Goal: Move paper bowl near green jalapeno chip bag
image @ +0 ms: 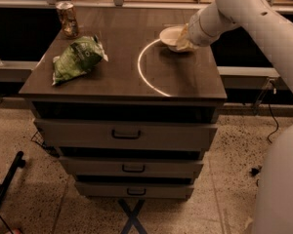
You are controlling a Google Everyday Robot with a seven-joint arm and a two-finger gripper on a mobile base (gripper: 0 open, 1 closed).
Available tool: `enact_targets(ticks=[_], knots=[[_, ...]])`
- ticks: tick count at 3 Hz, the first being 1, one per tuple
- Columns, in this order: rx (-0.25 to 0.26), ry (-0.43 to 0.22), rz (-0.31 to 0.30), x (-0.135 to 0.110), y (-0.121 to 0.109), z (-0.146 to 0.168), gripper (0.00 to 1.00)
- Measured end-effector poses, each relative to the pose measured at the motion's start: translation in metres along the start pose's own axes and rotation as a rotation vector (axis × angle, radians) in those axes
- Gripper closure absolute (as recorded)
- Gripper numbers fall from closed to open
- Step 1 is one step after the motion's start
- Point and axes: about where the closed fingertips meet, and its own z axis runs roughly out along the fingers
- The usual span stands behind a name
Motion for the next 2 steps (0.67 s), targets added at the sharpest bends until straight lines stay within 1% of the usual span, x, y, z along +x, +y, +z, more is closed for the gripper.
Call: enact_targets(ticks=[1, 2], knots=[[0.049, -0.039, -0.042, -0.027, -0.001, -0.01, 1.0], [0.079, -0.075, -0.081, -0.05, 0.001, -0.017, 1.0]])
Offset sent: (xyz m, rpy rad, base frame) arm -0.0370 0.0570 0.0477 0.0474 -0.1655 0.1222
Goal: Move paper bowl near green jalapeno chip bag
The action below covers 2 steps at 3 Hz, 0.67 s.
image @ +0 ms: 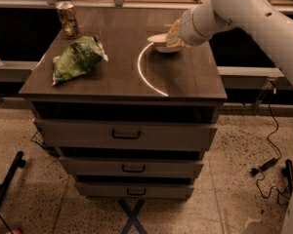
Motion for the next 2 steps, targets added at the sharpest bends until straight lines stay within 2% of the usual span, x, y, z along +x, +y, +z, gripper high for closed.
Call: enact_targets(ticks=[2], knots=[[-0.04, -0.194, -0.043, -0.051, 0.03, 0.012, 1.0]])
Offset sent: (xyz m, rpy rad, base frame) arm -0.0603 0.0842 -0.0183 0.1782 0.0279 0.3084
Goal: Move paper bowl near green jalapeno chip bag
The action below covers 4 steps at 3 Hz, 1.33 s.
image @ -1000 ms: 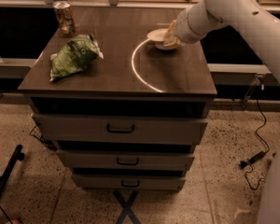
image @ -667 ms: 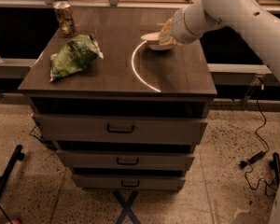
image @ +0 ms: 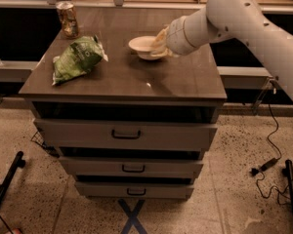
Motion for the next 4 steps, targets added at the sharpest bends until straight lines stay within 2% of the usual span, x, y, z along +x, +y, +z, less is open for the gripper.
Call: enact_targets(ticks=[1, 2, 3, 4], knots=[[-0.032, -0.126, -0.047, -0.037, 0.022, 0.011, 1.0], [-0.053, -0.185, -0.075, -0.057, 0.035, 0.016, 1.0], [-0.107, -0.253, -0.13, -0.081, 0.05, 0.019, 0.74], [-0.106, -0.253, -0.127, -0.081, 0.049, 0.021, 0.51]])
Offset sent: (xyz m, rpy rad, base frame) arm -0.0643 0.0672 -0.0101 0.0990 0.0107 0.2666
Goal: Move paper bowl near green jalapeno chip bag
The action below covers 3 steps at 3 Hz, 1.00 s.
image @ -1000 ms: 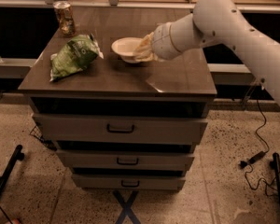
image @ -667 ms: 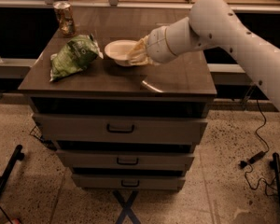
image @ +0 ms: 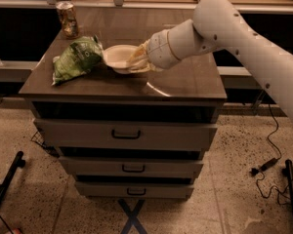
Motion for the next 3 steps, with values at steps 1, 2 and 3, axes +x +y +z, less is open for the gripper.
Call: enact_targets(ticks=[1, 2, 3], knots=[[-0.003, -0.003, -0.001, -0.001, 0.001, 0.002, 0.28], [-0.021, 0.008, 0.017, 0.0, 0.001, 0.001, 0.05], [0.004, 0.045, 0.037, -0.003, -0.01, -0.027, 0.0]])
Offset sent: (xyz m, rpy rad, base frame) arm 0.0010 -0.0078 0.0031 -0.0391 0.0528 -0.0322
